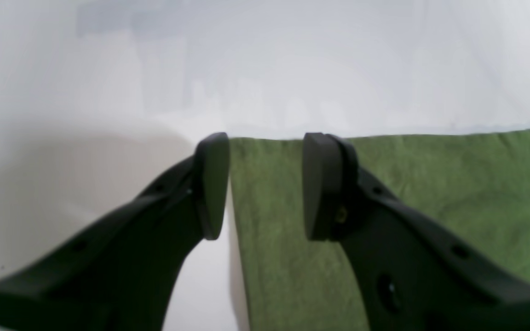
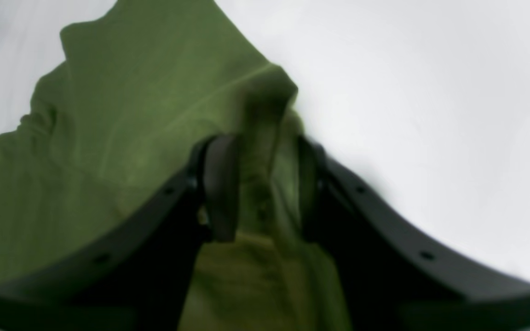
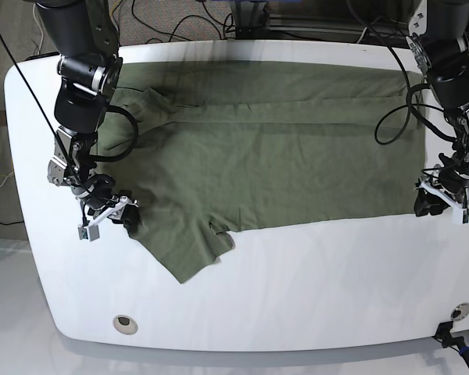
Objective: Fold the T-shirt properly
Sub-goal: 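Release the edge and move both grippers to the shirt's opposite side, then grasp the shirt's unfolded edge with both grippers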
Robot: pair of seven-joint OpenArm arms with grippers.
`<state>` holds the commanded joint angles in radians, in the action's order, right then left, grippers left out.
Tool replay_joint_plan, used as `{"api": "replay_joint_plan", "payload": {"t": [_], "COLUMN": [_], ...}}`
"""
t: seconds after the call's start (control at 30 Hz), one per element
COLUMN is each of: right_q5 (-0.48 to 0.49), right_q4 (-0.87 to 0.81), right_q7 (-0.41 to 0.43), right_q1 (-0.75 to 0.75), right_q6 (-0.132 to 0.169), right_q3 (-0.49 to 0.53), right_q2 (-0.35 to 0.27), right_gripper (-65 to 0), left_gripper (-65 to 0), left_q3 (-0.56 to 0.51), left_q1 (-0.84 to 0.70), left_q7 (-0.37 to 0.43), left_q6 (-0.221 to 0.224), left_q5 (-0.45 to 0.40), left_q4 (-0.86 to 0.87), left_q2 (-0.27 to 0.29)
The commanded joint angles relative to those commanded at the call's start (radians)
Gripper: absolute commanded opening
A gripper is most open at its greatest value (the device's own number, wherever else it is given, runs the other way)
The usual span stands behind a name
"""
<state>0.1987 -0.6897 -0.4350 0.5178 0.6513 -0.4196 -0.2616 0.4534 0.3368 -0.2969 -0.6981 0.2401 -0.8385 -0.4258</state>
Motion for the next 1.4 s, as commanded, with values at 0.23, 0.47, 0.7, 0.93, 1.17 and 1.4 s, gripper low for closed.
{"api": "replay_joint_plan", "payload": {"t": [0.23,0.47,0.7,0.93,1.17,1.4], "right_q5": [0.000,0.000,0.000,0.000,0.000,0.002], "right_q4": [0.000,0.000,0.000,0.000,0.000,-0.002], "right_q7": [0.000,0.000,0.000,0.000,0.000,0.000], "right_q1": [-0.003,-0.006,-0.006,-0.008,-0.012,-0.026], "right_q6": [-0.002,0.000,0.000,0.000,0.000,0.000], "right_q3": [0.000,0.000,0.000,0.000,0.000,0.000], "right_q2": [-0.002,-0.005,-0.006,-0.003,-0.003,-0.008], "right_gripper": [-65.0,-65.0,-65.0,-65.0,-65.0,-65.0], "left_gripper": [-40.5,-29.6,-19.6,-19.6,-19.6,-19.6], "left_q3": [0.000,0.000,-0.005,-0.006,-0.006,-0.006], "left_q1": [-0.002,-0.002,0.000,0.014,0.025,0.025], "left_q7": [0.000,0.000,0.000,0.000,-0.003,-0.005], "left_q6": [0.000,0.000,0.000,0.000,0.000,0.000], "left_q5": [-0.003,-0.005,-0.005,-0.006,-0.006,-0.005], "left_q4": [0.006,0.018,0.097,0.146,0.158,0.157], "left_q2": [-0.014,-0.034,-0.031,0.006,0.032,0.060]}}
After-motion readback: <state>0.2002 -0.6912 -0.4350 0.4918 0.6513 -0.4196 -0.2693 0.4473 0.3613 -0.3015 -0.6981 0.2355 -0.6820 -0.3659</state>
